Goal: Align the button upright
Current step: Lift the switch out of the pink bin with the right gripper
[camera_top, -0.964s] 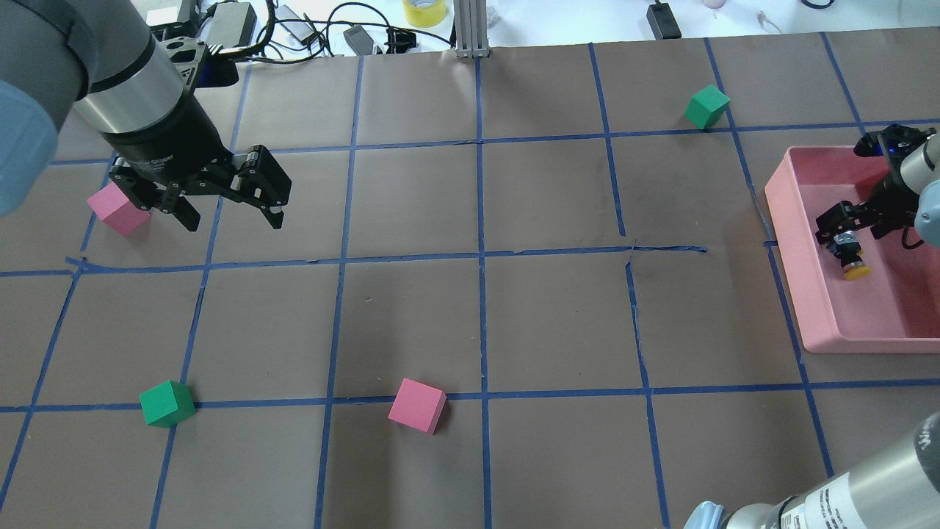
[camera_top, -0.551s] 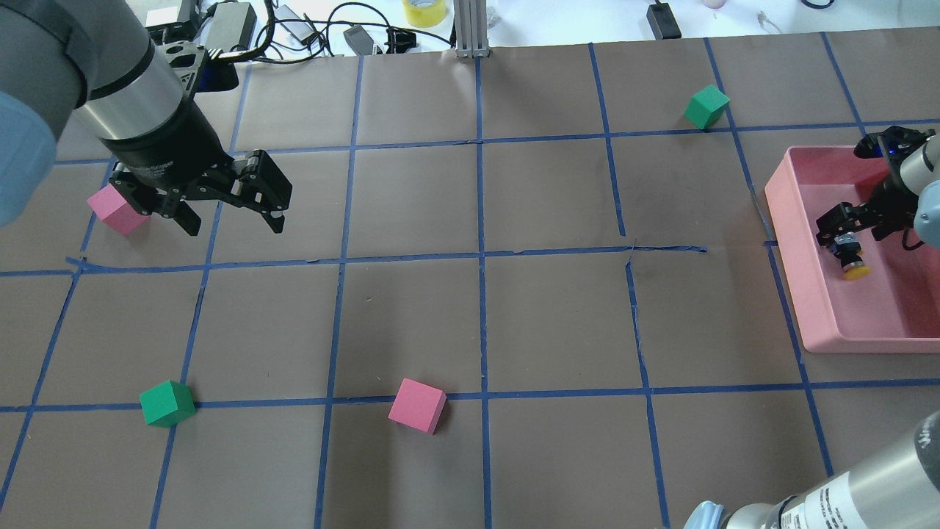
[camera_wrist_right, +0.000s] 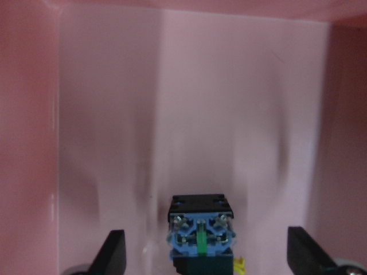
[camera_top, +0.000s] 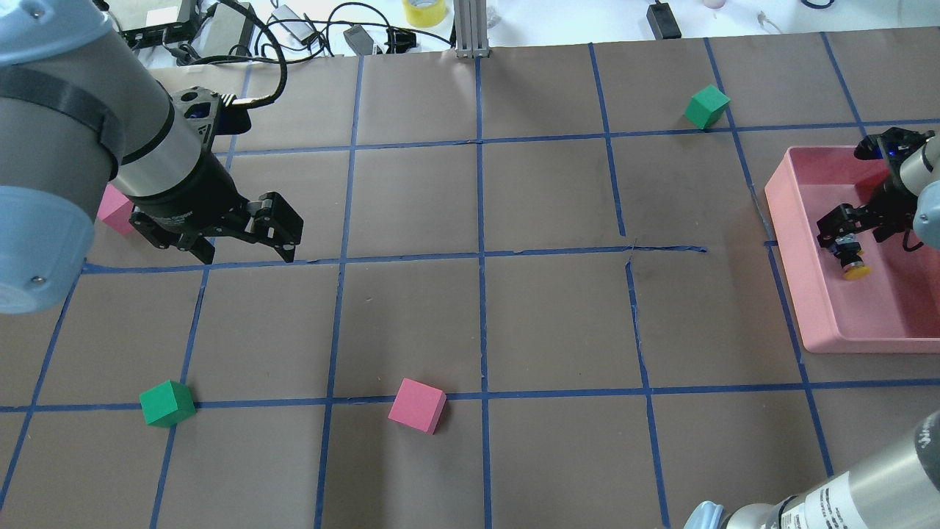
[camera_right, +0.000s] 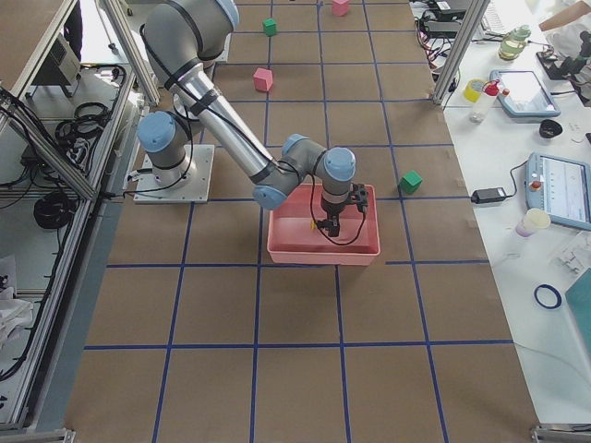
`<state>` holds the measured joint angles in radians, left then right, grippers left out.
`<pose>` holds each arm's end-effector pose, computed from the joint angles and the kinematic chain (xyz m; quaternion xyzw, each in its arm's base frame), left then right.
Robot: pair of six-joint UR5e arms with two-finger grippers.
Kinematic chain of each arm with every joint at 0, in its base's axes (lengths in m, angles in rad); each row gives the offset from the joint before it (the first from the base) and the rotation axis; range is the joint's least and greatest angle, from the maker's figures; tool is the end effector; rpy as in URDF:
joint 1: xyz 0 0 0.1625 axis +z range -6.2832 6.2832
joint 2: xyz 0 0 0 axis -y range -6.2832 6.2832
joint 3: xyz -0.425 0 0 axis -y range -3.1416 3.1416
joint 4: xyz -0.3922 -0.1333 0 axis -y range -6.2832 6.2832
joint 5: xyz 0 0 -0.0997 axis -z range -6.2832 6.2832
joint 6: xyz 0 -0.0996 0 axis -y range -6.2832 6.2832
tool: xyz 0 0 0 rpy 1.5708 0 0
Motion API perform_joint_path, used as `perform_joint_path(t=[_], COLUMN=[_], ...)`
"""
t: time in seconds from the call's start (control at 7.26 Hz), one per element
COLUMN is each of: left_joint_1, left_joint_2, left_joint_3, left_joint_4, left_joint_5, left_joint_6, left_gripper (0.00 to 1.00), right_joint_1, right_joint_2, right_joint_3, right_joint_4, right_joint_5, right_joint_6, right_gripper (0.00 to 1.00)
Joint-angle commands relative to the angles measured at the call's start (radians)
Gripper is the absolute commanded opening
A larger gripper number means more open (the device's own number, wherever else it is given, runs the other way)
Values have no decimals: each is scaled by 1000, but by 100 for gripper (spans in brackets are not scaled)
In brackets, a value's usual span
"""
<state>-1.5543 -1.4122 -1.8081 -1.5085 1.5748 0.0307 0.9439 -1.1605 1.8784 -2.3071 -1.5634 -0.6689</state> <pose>-0.1259 -0.4241 0.4501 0.0071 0.9999 0.0082 0.0018 -0.2237 -0.5374 0.1965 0.0210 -0.9997 0.0096 0.0026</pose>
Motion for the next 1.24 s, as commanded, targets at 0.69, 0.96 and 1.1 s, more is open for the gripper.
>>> perform_joint_path(t=[0.69,0.96,1.1], left_joint_1=[5,7,5], left_joint_2=[-21,-22,-22], left_joint_3=[122,113,113], left_joint_4=[-176,-177,-177], left_joint_5=[85,85,86], left_joint_6=[-3,0,0], left_gripper=[100,100,100], right_joint_1=[-1,1,1], right_joint_2=[12,-5,-46], right_joint_3=[8,-5,-7], right_joint_4=[-2,34,58], right_joint_5=[-73,-69,-57], right_joint_6=[0,-4,3], right_gripper=[19,1,0])
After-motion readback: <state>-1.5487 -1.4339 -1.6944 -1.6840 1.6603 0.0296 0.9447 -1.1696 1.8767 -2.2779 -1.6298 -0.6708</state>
